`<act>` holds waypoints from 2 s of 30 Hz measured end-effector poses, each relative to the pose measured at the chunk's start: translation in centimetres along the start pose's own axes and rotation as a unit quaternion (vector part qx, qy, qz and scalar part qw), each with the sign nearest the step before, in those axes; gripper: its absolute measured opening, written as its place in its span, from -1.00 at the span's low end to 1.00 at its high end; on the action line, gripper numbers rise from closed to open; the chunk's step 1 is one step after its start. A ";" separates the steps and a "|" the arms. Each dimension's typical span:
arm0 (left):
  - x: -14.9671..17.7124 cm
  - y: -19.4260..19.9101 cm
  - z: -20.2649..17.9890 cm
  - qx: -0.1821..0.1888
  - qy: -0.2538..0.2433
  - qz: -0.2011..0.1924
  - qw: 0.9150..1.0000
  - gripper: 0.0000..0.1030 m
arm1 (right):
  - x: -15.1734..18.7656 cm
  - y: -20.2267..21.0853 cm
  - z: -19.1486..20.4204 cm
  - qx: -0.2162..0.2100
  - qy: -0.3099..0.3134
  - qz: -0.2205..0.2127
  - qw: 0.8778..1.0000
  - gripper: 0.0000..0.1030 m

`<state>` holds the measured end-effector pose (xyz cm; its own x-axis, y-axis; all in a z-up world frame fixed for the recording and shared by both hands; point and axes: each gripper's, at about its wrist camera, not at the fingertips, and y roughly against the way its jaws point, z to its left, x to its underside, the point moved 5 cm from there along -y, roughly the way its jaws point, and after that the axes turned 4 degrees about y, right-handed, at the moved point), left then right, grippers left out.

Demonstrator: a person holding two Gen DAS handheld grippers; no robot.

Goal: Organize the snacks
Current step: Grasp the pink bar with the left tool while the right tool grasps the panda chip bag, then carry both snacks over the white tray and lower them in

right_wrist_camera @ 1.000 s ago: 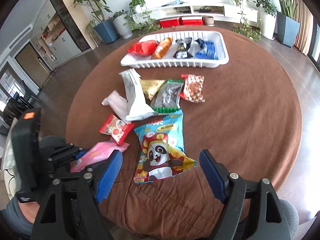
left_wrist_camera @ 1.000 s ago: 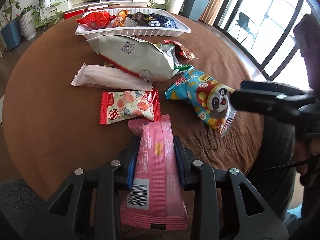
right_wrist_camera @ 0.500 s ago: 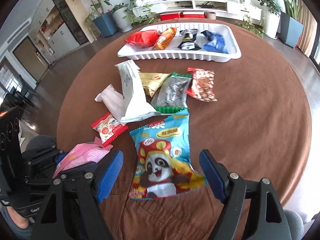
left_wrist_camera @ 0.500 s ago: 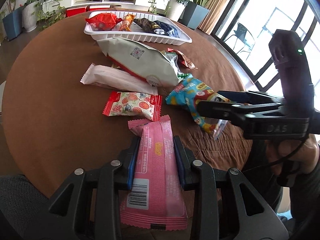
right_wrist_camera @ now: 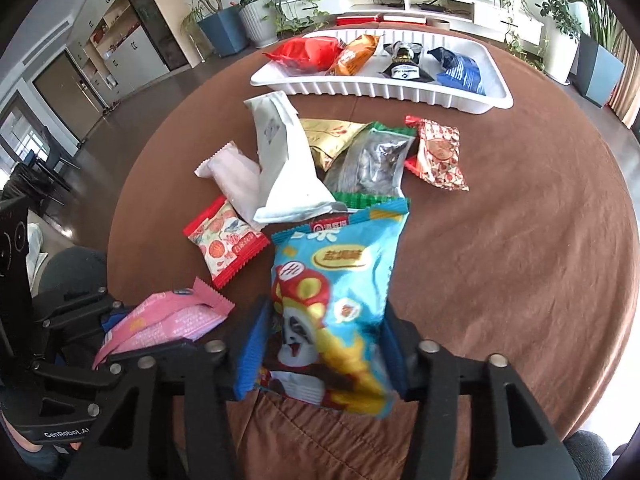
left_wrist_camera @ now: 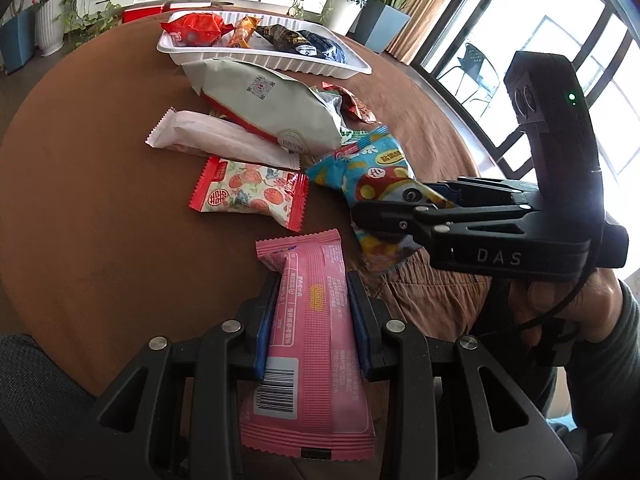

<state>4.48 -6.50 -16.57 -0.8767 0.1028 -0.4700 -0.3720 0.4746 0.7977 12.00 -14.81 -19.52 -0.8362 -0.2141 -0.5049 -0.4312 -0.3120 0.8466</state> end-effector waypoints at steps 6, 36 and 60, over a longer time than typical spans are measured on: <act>0.1 0.0 0.0 0.007 0.000 0.000 1.000 -0.42 | 0.3 0.5 -0.1 -0.014 -0.003 -0.010 1.000 -0.25; -9.0 6.1 4.7 0.009 0.029 -0.091 0.995 -0.42 | -1.5 8.1 -9.0 -0.014 -0.122 -0.110 0.986 -0.31; -32.2 -2.9 7.0 -0.056 -0.048 -0.113 0.991 -0.42 | -21.5 4.6 -10.1 -0.046 -0.058 -0.171 0.983 -0.31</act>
<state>35.95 -5.05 -6.36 -0.7361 0.0904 -0.6708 -0.5914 0.3961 0.7024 31.41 -21.03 -6.54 -0.6831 0.0225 -0.7300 -0.6657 -0.4302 0.6097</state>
